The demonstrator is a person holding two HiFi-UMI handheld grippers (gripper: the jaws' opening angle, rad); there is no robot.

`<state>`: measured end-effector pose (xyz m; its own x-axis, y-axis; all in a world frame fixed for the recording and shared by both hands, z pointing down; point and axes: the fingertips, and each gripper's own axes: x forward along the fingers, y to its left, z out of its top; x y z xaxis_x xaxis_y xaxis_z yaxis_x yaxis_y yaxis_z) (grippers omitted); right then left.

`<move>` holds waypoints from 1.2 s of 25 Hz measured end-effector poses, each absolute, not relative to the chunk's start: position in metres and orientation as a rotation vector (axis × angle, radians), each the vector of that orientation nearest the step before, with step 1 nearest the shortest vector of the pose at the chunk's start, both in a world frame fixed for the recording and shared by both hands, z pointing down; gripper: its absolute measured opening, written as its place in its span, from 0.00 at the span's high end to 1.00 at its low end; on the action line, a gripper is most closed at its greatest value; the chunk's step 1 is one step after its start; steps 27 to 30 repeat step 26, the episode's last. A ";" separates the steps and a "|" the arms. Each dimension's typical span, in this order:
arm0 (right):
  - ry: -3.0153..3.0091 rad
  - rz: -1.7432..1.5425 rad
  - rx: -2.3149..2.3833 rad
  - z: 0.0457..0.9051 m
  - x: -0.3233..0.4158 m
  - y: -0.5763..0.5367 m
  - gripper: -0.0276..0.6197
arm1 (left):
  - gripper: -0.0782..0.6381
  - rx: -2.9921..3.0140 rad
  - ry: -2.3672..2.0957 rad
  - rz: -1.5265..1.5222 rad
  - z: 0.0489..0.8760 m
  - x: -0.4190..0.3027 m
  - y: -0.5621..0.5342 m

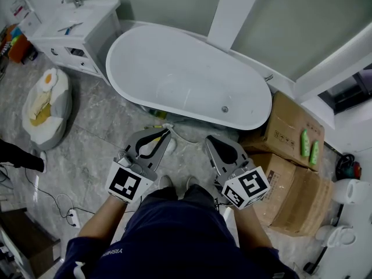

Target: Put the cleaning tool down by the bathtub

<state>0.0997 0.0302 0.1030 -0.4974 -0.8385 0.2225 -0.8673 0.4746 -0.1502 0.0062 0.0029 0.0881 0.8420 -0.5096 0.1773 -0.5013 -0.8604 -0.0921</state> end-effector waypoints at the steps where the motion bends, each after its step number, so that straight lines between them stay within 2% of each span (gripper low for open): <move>1: -2.591 0.374 1.509 0.104 0.098 0.031 0.95 | 0.84 -2.974 0.817 -0.305 0.089 0.004 0.003; 30: -2.557 0.378 1.548 0.112 0.080 0.050 0.95 | 0.84 -3.016 0.766 -0.283 0.098 -0.007 0.016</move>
